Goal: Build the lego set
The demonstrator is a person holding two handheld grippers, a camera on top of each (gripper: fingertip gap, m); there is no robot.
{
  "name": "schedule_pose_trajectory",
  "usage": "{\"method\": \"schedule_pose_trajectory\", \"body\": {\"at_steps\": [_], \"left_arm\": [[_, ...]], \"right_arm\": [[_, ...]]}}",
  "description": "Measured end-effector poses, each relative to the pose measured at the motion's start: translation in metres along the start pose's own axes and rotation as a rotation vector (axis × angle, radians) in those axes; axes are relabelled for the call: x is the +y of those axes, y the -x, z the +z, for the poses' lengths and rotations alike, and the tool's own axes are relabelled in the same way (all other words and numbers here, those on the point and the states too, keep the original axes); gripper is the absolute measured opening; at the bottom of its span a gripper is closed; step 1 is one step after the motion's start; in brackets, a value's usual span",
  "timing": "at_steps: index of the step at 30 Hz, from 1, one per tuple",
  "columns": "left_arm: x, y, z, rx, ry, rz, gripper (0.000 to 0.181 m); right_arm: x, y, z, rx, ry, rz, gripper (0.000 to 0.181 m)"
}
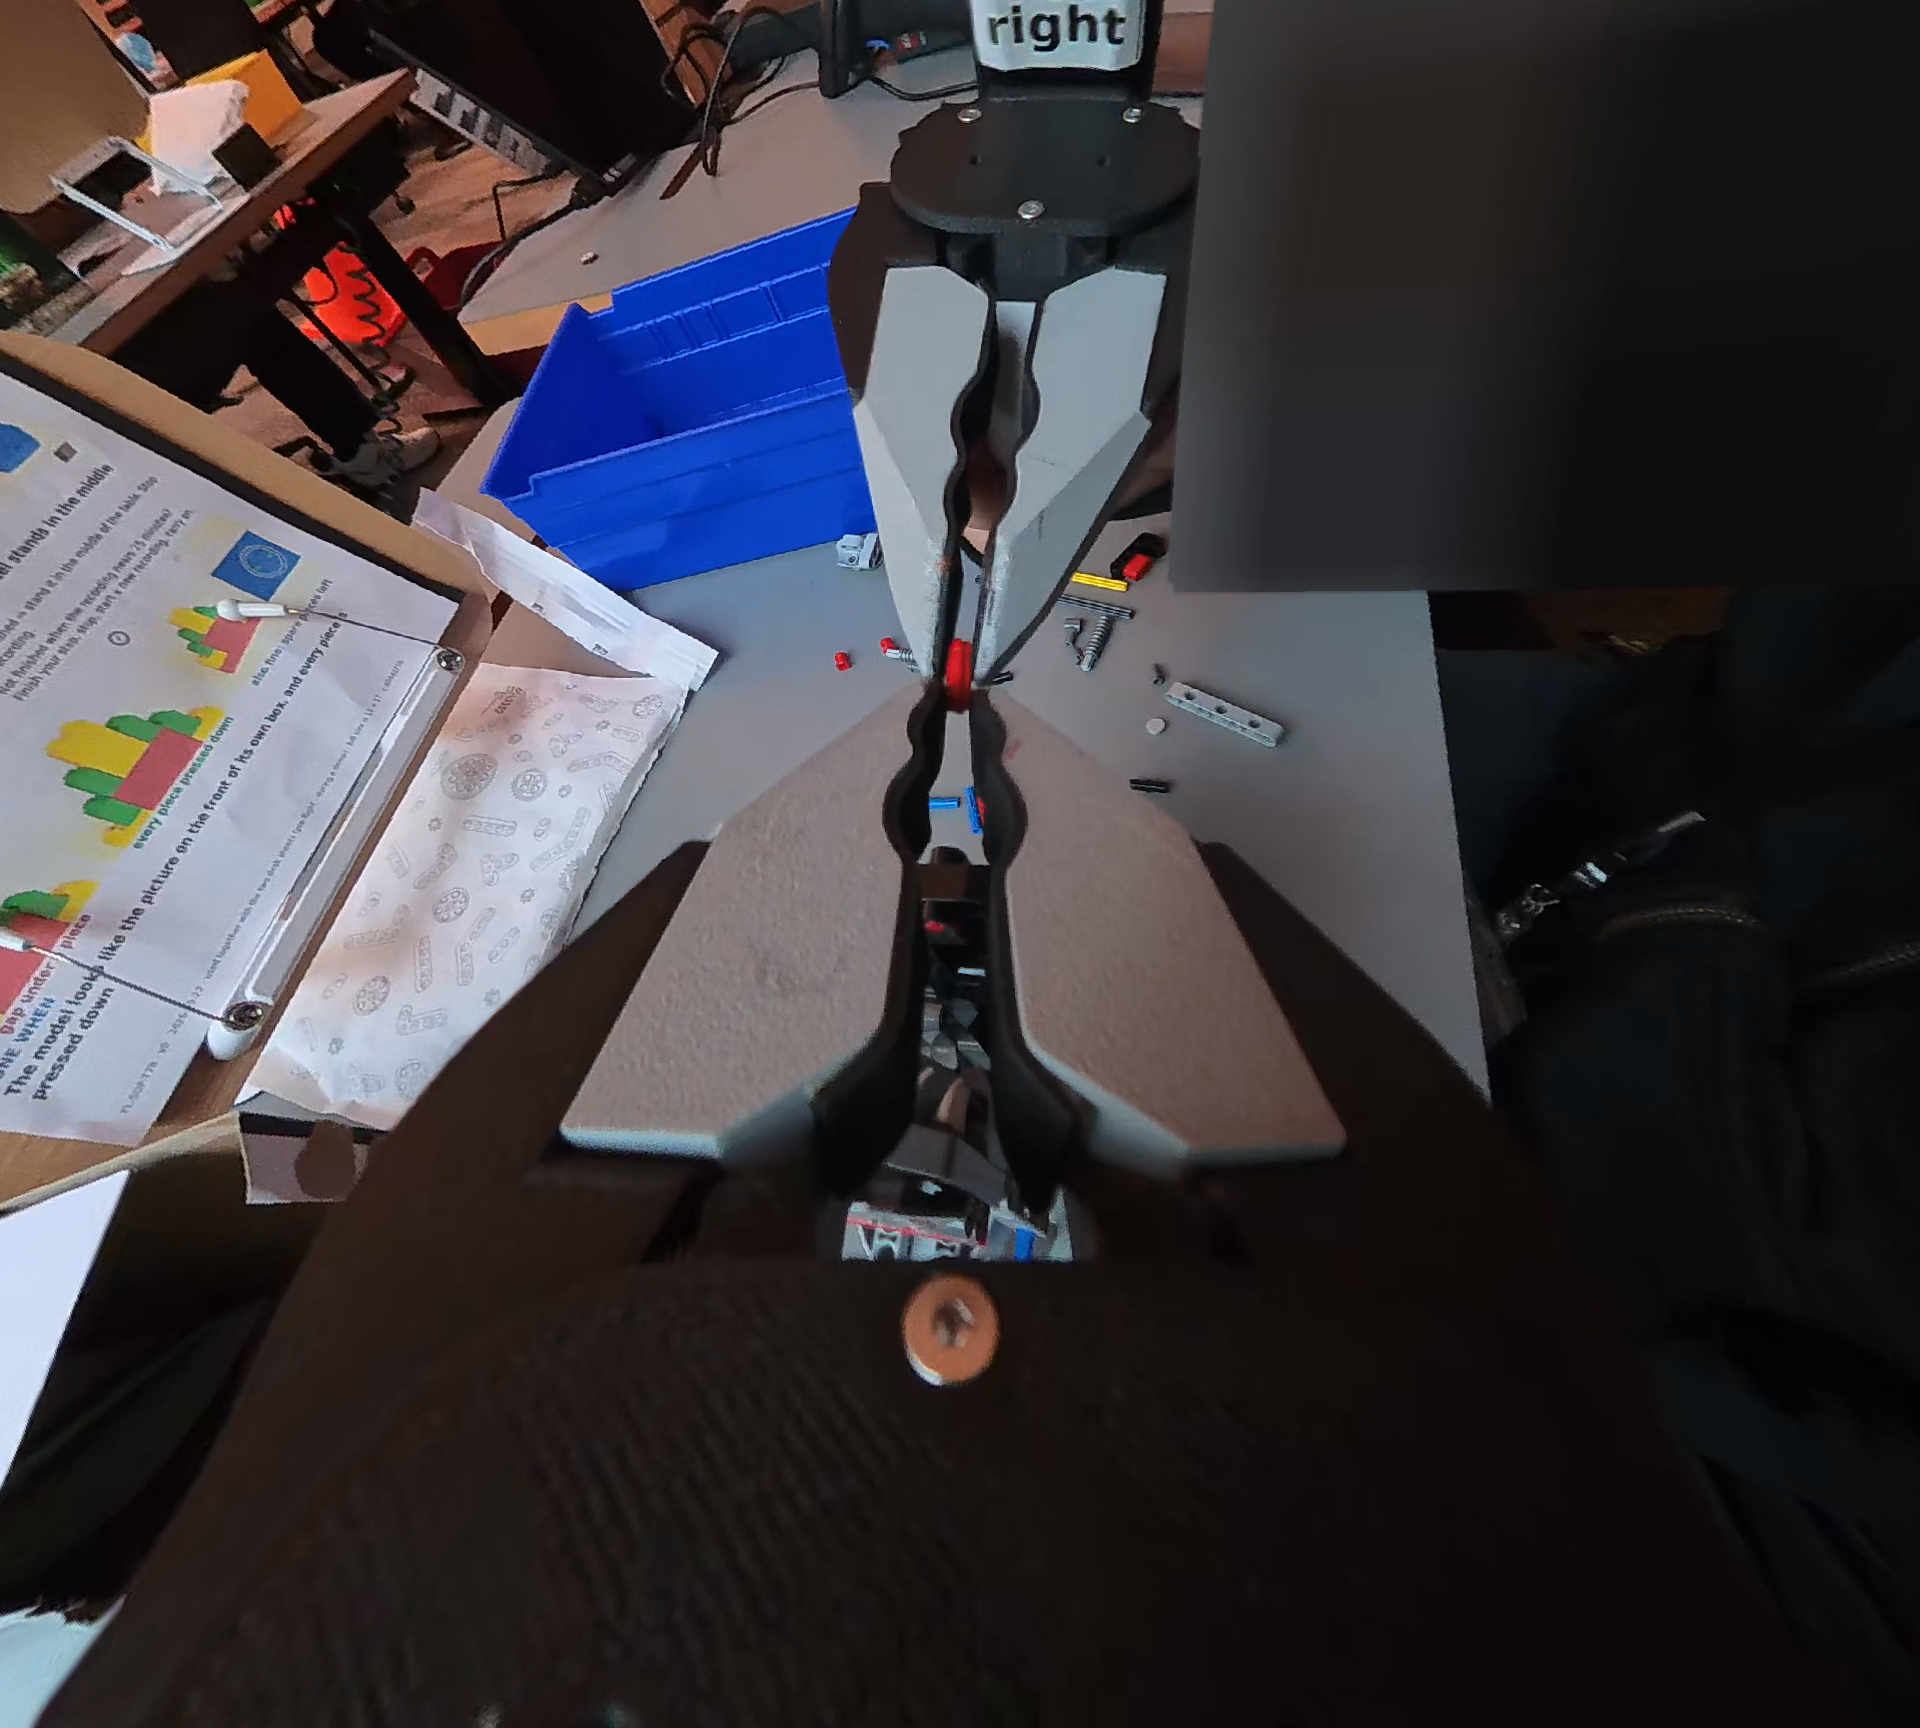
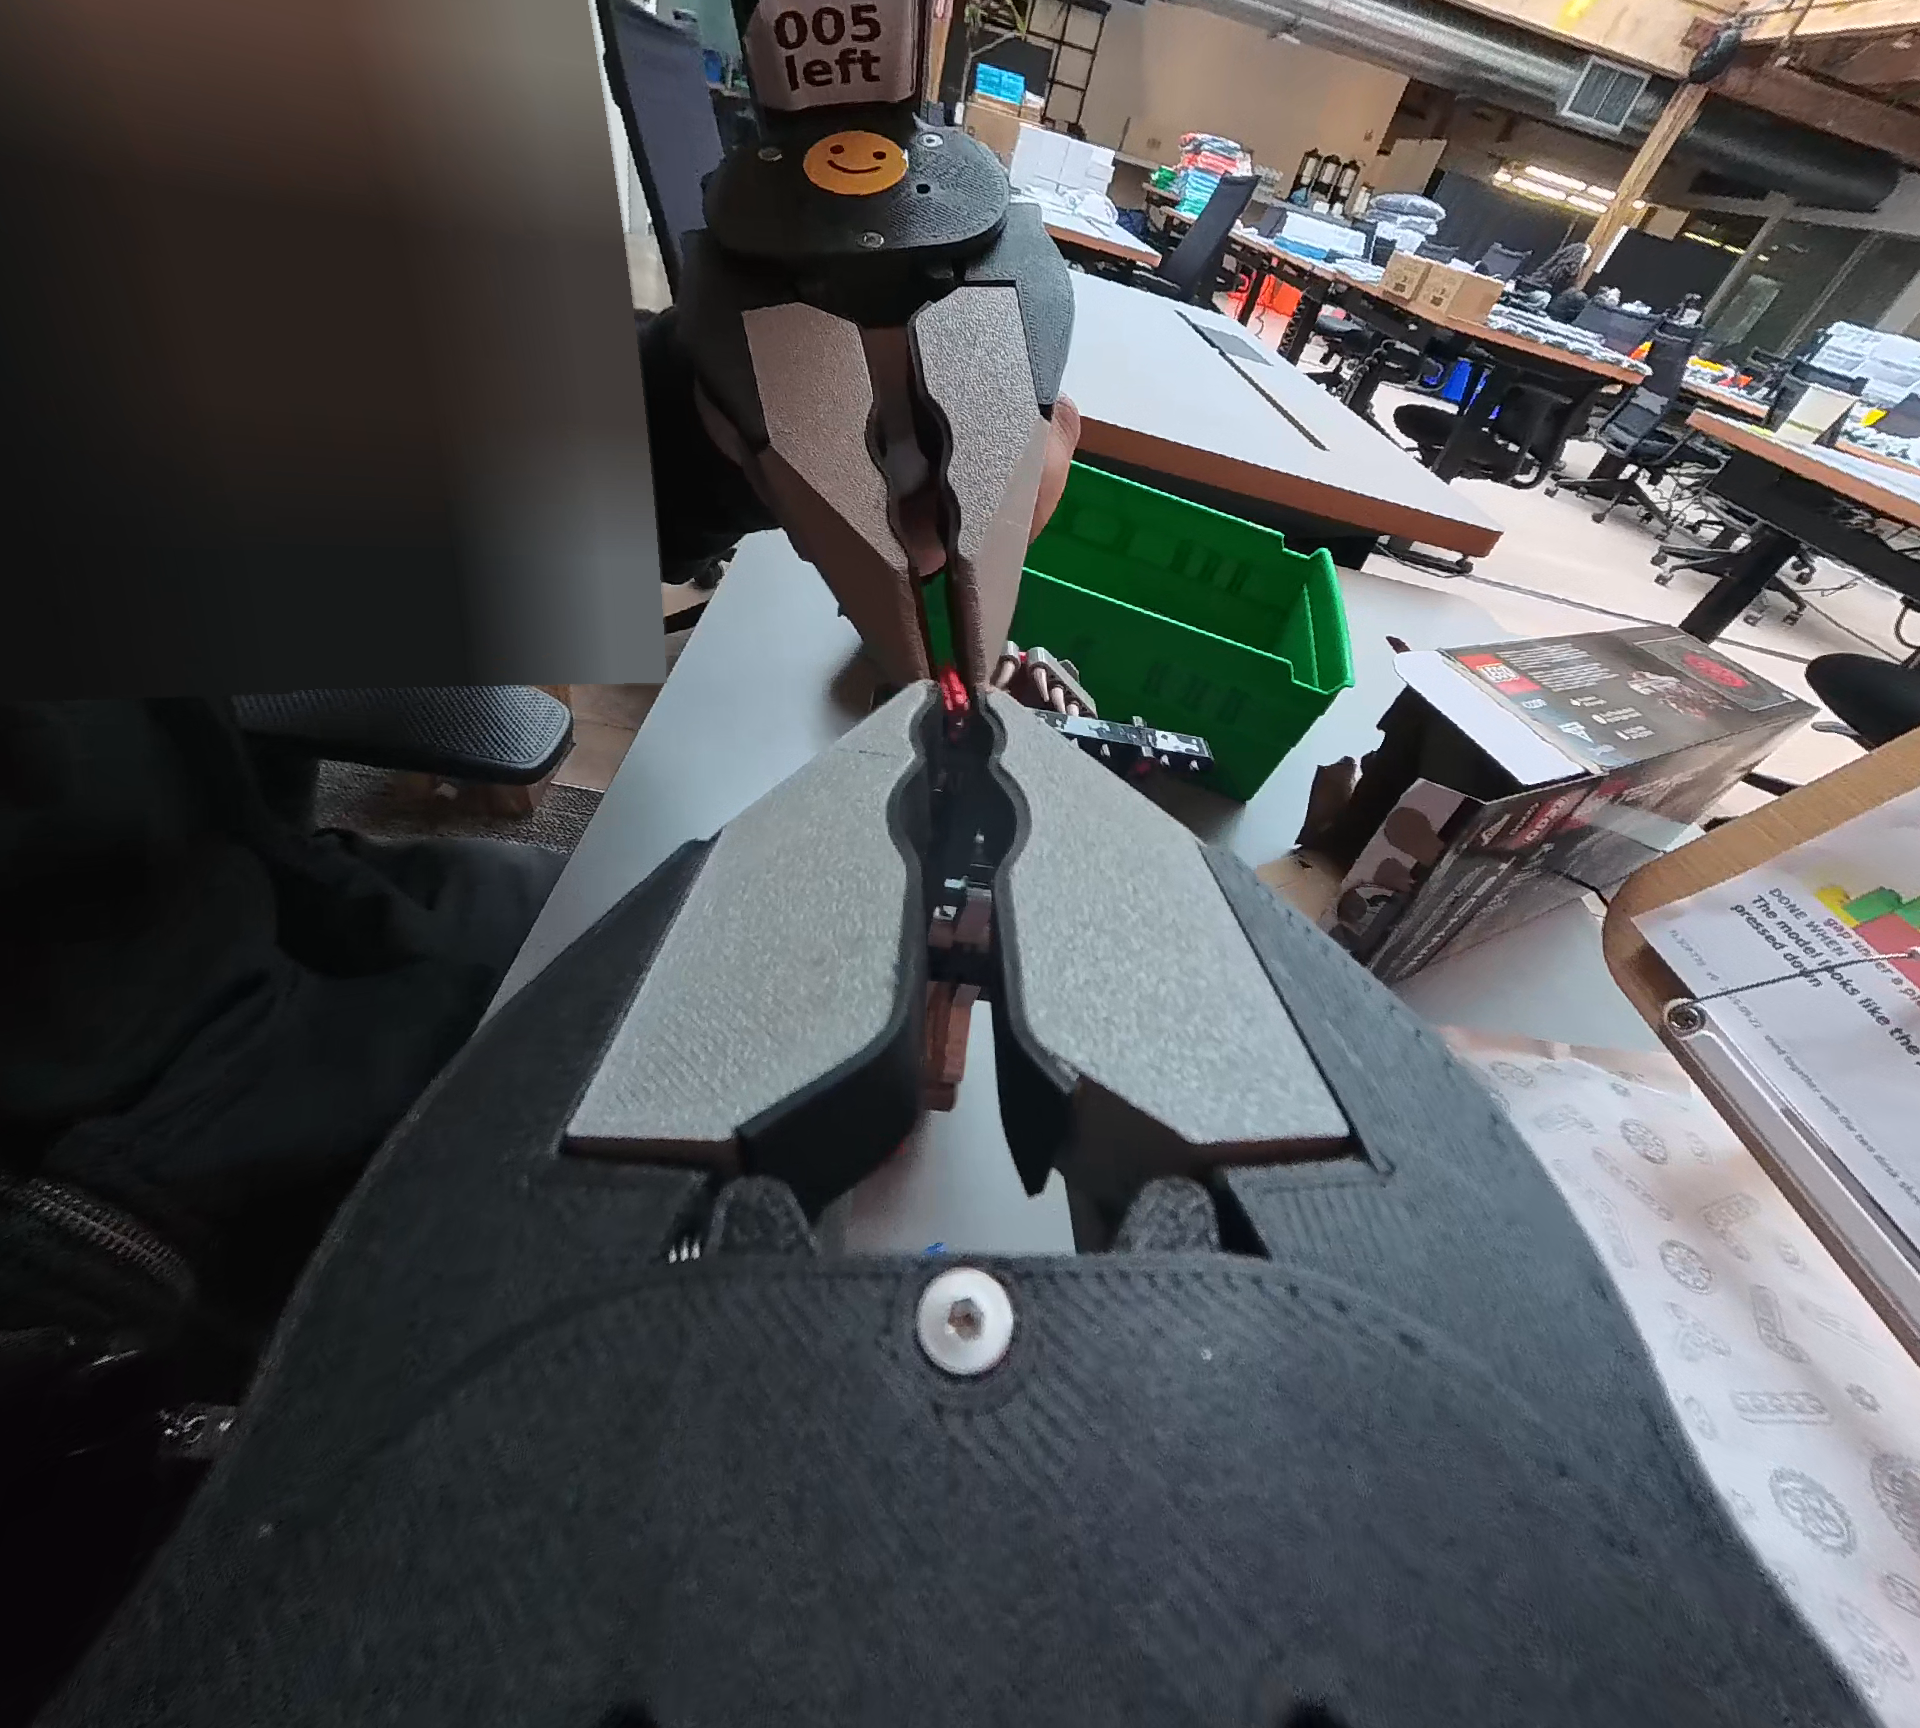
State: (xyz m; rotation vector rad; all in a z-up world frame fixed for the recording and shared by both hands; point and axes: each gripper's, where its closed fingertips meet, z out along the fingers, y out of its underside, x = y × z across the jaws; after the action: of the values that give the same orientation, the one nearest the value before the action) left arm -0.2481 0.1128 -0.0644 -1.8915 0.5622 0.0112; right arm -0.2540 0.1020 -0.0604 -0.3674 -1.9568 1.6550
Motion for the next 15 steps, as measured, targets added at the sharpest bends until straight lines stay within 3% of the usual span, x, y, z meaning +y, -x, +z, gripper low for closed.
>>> {"method": "schedule_pose_trajectory", "body": {"at_steps": [3,7,15], "left_arm": [[0.001,0.001,-0.001,0.012,0.008,-0.046,0.002],[0.017,0.013,-0.016,-0.03,0.113,-0.041,0.047],[0.034,0.005,-0.012,0.117,0.291,-0.021,0.047]], "right_arm": [[0.001,0.0,0.001,0.006,0.003,-0.005,0.0],[0.011,-0.006,0.005,0.018,0.016,0.022,0.0],[0.024,-0.005,0.014,-0.012,0.062,0.055,0.0]]}}
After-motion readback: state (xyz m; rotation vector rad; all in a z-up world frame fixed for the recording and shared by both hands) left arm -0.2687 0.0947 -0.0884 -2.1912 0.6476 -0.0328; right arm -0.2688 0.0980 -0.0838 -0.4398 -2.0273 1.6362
